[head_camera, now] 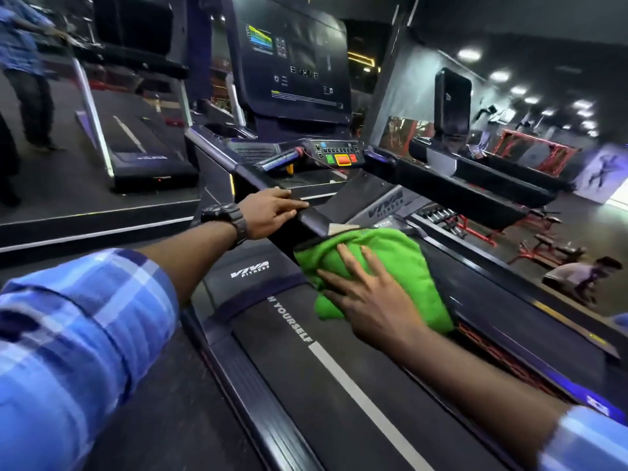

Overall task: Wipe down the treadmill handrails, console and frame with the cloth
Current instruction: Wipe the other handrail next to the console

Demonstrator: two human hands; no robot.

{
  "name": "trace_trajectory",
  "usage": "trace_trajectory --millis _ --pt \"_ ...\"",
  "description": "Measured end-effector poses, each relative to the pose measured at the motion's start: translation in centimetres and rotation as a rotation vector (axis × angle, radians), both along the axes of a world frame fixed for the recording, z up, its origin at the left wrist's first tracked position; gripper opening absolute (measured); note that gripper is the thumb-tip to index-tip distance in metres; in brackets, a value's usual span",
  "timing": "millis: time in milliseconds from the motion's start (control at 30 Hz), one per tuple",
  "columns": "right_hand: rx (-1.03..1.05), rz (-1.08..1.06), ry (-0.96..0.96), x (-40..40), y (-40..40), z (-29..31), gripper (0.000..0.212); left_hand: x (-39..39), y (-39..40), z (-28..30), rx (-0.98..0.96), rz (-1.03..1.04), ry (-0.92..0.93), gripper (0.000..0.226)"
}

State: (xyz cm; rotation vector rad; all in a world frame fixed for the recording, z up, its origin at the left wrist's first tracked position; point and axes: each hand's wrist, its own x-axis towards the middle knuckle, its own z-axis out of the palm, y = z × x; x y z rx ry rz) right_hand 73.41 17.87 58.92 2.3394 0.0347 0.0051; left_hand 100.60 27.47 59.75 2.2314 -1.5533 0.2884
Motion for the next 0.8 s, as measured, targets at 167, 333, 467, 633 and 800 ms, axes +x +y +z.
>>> trace_trajectory --millis 167,333,467,633,800 --pt "0.228 -0.089 -0.168 -1.0 -1.3 1.9 0.061 1.4 0.0 0.4 -0.048 0.015 -0.068 0.041" --pt "0.124 -0.142 -0.240 7.9 1.0 -0.4 0.061 2.6 -0.5 1.2 -0.061 -0.086 -0.045 0.034" --pt "0.013 -0.060 -0.192 8.6 1.1 -1.7 0.056 3.4 -0.3 0.8 -0.050 -0.035 -0.052 0.035" --pt "-0.020 0.150 -0.104 3.4 0.5 -2.0 0.044 4.7 -0.4 1.0 -0.046 -0.069 -0.003 0.037" --pt "0.142 -0.189 -0.153 8.4 0.4 1.9 0.074 6.6 -0.6 0.8 -0.049 -0.013 -0.008 0.038"
